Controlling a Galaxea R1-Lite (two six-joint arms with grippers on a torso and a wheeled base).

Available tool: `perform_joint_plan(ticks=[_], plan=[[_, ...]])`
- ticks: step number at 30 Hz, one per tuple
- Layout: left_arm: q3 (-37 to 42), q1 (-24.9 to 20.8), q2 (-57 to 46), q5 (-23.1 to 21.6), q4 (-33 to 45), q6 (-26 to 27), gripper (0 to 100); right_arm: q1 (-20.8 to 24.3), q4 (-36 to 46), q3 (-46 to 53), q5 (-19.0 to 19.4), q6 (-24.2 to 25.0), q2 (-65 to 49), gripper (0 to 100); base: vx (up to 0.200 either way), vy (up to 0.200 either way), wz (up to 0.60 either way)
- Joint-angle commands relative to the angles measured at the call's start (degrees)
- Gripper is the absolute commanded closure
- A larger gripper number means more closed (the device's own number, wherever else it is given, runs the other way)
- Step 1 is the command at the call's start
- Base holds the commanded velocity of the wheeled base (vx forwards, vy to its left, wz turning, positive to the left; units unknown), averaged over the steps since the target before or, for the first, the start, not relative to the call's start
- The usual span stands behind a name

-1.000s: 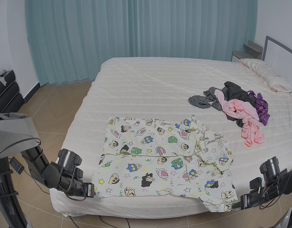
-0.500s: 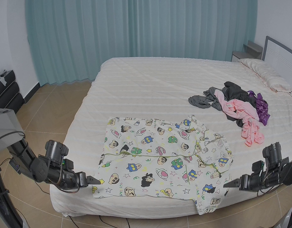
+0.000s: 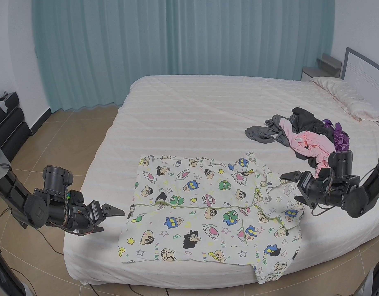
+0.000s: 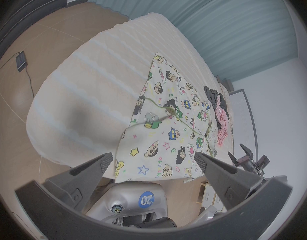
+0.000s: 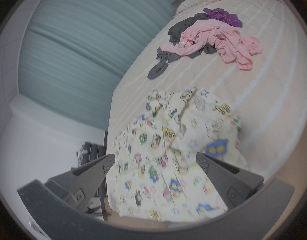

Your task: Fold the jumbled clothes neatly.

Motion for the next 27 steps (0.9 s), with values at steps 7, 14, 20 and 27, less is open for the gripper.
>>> perform_joint_plan(ticks=[7,14,20,27], plan=[[0.65,-0.13,1.57,-0.38,-0.19,-0.27,0,5.81,-1.93,-17.02,-7.37,4.44,17.04,0,0.171,0.0,0.0],[1.53,-0.13,2.01,-0.3,-0.28,-0.36,0,9.15,7.12,-28.44,-11.68,4.36,24.25,0,0.0,0.0,0.0],[1.62,-0.13,2.19,-0.38,-0.28,-0.54,0,9.15,11.86,-33.01,-12.3,3.92,27.24,0,0.0,0.0,0.0],[1.79,-0.3,2.45,-0.65,-0.45,-0.98,0,9.33,13.27,-37.06,-12.38,2.6,30.49,0,0.0,0.0,0.0]])
